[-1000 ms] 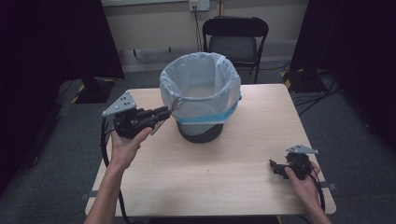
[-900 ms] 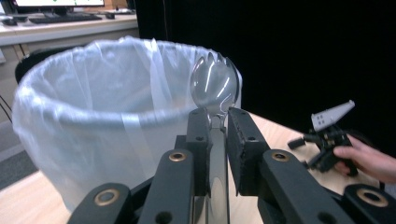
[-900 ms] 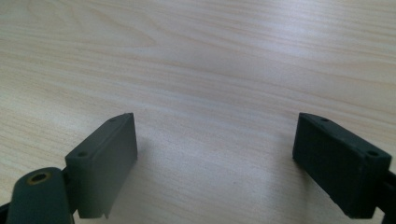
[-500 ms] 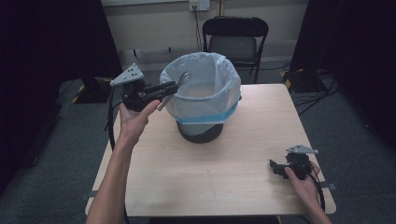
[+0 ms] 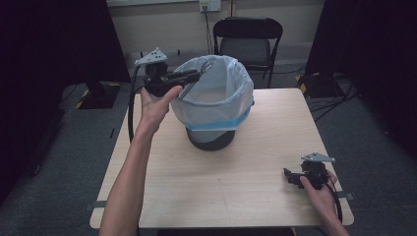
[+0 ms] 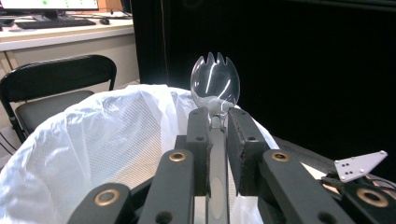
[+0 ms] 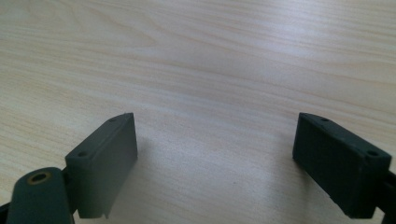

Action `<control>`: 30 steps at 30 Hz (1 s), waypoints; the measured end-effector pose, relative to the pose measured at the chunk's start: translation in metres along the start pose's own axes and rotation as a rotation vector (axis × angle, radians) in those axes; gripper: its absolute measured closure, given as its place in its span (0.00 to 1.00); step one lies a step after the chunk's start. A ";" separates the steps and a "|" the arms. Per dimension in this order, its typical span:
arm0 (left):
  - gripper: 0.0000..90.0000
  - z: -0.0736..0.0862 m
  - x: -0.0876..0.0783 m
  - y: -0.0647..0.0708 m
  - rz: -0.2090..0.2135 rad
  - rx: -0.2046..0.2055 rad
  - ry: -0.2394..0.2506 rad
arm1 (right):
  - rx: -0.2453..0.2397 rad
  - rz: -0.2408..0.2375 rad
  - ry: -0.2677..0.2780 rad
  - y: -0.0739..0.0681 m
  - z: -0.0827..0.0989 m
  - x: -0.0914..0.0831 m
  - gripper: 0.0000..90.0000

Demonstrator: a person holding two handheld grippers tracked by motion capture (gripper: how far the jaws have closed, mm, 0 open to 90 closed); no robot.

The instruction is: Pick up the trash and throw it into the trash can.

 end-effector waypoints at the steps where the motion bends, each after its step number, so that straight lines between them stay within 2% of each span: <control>1: 0.89 -0.002 0.002 -0.002 -0.007 0.002 -0.009 | 0.000 0.000 0.000 0.000 0.000 0.000 0.14; 6: 0.89 -0.010 0.014 -0.013 0.005 -0.017 -0.014 | 0.000 0.000 0.000 0.000 0.000 0.000 0.14; 12: 0.89 -0.006 0.033 -0.023 0.023 -0.033 -0.074 | 0.000 0.000 0.000 0.000 0.000 0.000 0.14; 15: 0.87 -0.003 0.041 -0.026 0.011 -0.033 -0.093 | 0.000 0.000 0.000 0.000 0.000 0.000 0.14; 18: 0.64 0.000 0.045 -0.029 0.008 -0.059 -0.089 | 0.000 0.000 0.000 0.000 0.000 0.000 0.14; 19: 0.58 0.001 0.047 -0.030 -0.010 -0.058 -0.099 | 0.001 0.001 0.001 0.000 0.000 0.000 0.14; 20: 0.46 0.002 0.048 -0.030 -0.020 -0.066 -0.109 | 0.000 0.000 0.000 0.000 0.000 0.000 0.14; 22: 0.44 0.003 0.049 -0.031 -0.008 -0.076 -0.116 | 0.000 0.000 0.000 0.000 0.000 0.000 0.14; 24: 0.37 0.004 0.048 -0.031 -0.034 -0.065 -0.118 | 0.000 0.000 0.000 0.000 0.000 0.000 0.14; 28: 0.27 0.005 0.043 -0.034 -0.041 -0.086 -0.081 | 0.000 0.000 0.000 0.000 0.000 0.000 0.14; 30: 0.28 0.005 0.040 -0.034 -0.038 -0.081 -0.087 | 0.000 0.000 0.000 0.000 0.000 0.000 0.14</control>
Point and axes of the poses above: each handheld gripper's, and its own axes: x roughly forward along the jaws, z roughly out of its underside, y roughly to its right, the point moved 2 cm from there along x, roughly forward along the jaws, and after that the axes turned 10 degrees about z, right-handed, at the moved point
